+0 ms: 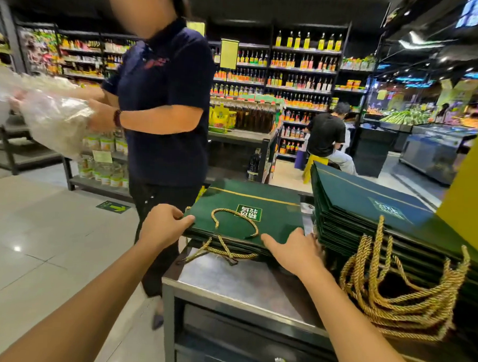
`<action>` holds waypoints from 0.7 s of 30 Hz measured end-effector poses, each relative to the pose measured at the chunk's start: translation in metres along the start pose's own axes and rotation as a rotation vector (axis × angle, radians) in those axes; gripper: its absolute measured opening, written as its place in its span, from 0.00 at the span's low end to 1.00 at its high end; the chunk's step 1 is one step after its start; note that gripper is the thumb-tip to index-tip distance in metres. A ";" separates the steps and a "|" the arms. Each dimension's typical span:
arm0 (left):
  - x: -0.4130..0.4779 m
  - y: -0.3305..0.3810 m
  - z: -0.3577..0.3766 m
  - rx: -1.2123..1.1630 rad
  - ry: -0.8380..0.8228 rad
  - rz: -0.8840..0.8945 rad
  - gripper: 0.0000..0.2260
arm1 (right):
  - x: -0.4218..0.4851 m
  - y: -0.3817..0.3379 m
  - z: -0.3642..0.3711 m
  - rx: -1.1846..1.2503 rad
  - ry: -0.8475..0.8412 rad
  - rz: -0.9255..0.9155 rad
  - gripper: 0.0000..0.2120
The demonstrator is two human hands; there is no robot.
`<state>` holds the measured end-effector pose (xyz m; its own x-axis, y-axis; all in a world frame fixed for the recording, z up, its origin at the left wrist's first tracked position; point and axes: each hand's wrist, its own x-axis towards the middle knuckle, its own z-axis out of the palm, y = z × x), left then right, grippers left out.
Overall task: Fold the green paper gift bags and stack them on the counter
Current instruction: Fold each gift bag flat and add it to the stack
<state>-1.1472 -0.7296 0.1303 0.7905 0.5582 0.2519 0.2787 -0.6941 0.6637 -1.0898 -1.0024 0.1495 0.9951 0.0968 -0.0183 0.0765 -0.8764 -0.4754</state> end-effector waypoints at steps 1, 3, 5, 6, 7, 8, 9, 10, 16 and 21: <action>-0.002 0.000 0.000 -0.015 -0.006 0.004 0.17 | 0.000 0.002 0.001 0.031 0.012 0.001 0.44; -0.005 -0.001 0.001 -0.072 -0.009 0.003 0.14 | -0.001 0.005 0.003 0.132 0.038 -0.014 0.38; -0.007 -0.003 0.000 -0.142 -0.004 -0.018 0.11 | -0.004 0.009 0.004 0.268 0.059 -0.045 0.36; -0.009 -0.002 0.000 -0.188 0.004 -0.033 0.11 | -0.006 0.010 0.004 0.302 0.063 -0.054 0.37; -0.012 0.000 -0.003 -0.238 0.009 -0.057 0.13 | -0.007 0.012 0.005 0.305 0.067 -0.055 0.39; -0.016 0.003 -0.005 -0.286 0.020 -0.073 0.15 | -0.010 0.013 0.004 0.298 0.080 -0.063 0.40; -0.021 0.005 -0.008 -0.330 0.030 -0.081 0.16 | -0.013 0.015 0.004 0.298 0.093 -0.072 0.40; -0.027 0.008 -0.013 -0.375 0.047 -0.078 0.16 | -0.017 0.017 0.004 0.302 0.100 -0.089 0.39; -0.069 0.015 -0.034 -0.568 0.145 -0.079 0.12 | -0.045 0.025 0.002 0.347 0.155 -0.164 0.39; -0.116 0.008 -0.046 -0.622 0.176 -0.067 0.11 | -0.077 0.038 0.003 0.340 0.171 -0.180 0.38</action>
<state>-1.2618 -0.7785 0.1390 0.6666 0.6940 0.2720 -0.0854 -0.2915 0.9528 -1.1634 -1.0422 0.1302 0.9660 0.1291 0.2242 0.2535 -0.6442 -0.7216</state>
